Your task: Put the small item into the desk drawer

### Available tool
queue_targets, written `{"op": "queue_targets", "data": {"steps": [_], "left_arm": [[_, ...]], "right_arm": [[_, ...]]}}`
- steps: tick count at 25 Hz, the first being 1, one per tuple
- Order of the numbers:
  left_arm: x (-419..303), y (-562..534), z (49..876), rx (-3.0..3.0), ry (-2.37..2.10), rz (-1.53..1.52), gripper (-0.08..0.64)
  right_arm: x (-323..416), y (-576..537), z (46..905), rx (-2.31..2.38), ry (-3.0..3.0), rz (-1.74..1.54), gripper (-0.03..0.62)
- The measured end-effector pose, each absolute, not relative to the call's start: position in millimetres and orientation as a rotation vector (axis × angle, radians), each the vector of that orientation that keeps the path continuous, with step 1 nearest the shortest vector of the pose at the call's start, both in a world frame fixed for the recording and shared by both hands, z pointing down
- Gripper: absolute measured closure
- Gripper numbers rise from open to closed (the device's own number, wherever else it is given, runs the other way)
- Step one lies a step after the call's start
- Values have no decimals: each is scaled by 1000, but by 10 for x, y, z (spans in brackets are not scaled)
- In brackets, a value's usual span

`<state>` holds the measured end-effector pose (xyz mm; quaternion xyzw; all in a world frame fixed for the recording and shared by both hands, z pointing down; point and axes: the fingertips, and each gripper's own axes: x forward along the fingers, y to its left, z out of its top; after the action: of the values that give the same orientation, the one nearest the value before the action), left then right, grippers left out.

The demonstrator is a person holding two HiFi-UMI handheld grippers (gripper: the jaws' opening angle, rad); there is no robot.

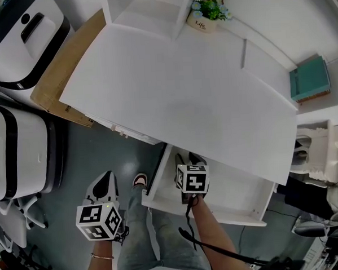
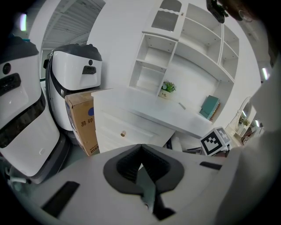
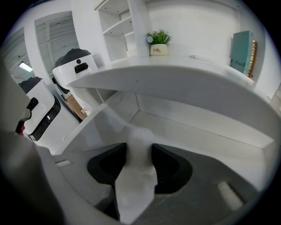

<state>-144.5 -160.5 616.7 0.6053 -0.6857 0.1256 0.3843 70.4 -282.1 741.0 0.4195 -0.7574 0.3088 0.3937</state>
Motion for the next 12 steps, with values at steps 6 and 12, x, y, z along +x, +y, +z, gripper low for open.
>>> {"op": "queue_targets", "data": {"steps": [6,12], "left_arm": [[-1406,-1649,6175,1560,-1734,325,561],[-1353,-1687,6191,1576,-1719,335,561]], "right_arm": [[726,-2804,7363,1066,-1928,776,414],[739,-2786,7289,1065,-1941,780,414]]}}
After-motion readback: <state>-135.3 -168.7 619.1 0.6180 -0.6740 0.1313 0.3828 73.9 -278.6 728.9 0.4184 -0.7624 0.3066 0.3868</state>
